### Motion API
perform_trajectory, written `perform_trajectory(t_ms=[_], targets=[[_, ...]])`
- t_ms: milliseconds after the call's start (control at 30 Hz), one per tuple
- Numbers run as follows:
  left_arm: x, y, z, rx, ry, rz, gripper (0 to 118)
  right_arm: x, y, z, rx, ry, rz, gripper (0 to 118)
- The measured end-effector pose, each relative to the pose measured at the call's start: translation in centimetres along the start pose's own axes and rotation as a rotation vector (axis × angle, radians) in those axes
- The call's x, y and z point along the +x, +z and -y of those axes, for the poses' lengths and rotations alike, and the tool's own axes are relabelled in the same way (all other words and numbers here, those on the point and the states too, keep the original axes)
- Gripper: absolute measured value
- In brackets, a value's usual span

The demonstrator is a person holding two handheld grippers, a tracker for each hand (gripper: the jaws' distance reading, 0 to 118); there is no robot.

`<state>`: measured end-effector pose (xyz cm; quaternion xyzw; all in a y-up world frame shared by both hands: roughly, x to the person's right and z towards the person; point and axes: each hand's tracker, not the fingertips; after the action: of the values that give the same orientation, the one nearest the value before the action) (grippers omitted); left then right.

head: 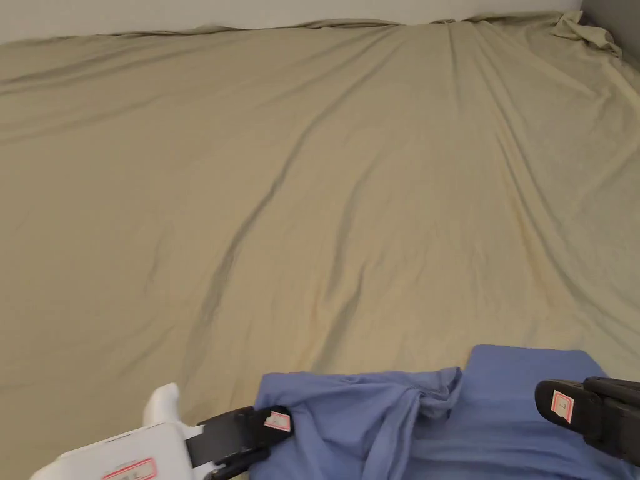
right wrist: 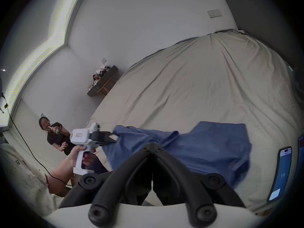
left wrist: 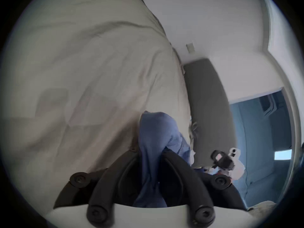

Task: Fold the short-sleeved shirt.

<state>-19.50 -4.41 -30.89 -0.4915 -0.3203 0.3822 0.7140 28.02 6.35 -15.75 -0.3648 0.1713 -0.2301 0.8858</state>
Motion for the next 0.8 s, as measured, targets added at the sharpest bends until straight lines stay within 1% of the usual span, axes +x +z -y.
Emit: perform_trajectory(t_ms=[67, 133, 200, 267, 333, 367, 400, 433, 467, 500, 533, 600, 700, 767, 800], targets=[[0.1, 2.9, -1.0, 0.035, -0.022, -0.018, 17, -0.1, 0.2, -0.2, 0.006, -0.002, 0.001, 2], [-0.7, 6.2, -2.6, 0.113, 0.047, 0.01, 17, -0.1, 0.1, -0.3, 0.011, -0.008, -0.001, 2], [-1.8, 9.1, -4.4, 0.183, 0.052, -0.043, 17, -0.3, 0.0, -0.5, 0.012, -0.007, -0.007, 2], [-2.1, 11.5, -5.5, 0.216, -0.004, -0.302, 17, -0.8, -0.4, -0.5, 0.009, 0.004, -0.009, 2], [-3.1, 12.5, -6.1, 0.211, -0.006, -0.466, 17, -1.1, -0.7, -0.5, 0.0, 0.017, -0.01, 2], [-3.6, 12.6, -6.1, 0.215, 0.033, -0.51, 17, -1.3, -1.0, -0.4, -0.007, 0.024, -0.008, 2], [-3.9, 12.8, -6.0, 0.214, 0.065, -0.518, 17, -1.4, -1.2, -0.3, -0.015, 0.028, -0.005, 2], [-3.8, 12.4, -5.8, 0.203, 0.085, -0.452, 17, -1.5, -1.5, -0.2, -0.023, 0.03, 0.001, 2], [-3.0, 11.9, -5.6, 0.206, 0.084, -0.438, 17, -1.5, -1.6, -0.1, -0.028, 0.03, 0.005, 2], [-2.0, 11.3, -5.5, 0.21, 0.071, -0.449, 17, -1.5, -1.8, -0.1, -0.034, 0.028, 0.008, 2], [-0.9, 11.1, -5.6, 0.218, 0.027, -0.472, 17, -1.5, -1.9, 0.0, -0.038, 0.025, 0.01, 2], [2.6, 9.4, -5.4, 0.237, -0.05, -0.462, 17, -1.5, -1.8, -0.1, -0.044, 0.02, 0.014, 2], [6.8, 5.6, -4.3, 0.238, -0.079, -0.365, 17, -1.5, -1.8, -0.2, -0.048, 0.022, 0.024, 2], [9.1, 1.4, -3.1, 0.161, -0.111, -0.273, 17, -1.4, -1.8, -0.3, -0.05, 0.025, 0.032, 2], [8.8, -0.2, -3.0, 0.128, -0.122, -0.244, 17, -1.4, -1.7, -0.3, -0.05, 0.023, 0.034, 2]])
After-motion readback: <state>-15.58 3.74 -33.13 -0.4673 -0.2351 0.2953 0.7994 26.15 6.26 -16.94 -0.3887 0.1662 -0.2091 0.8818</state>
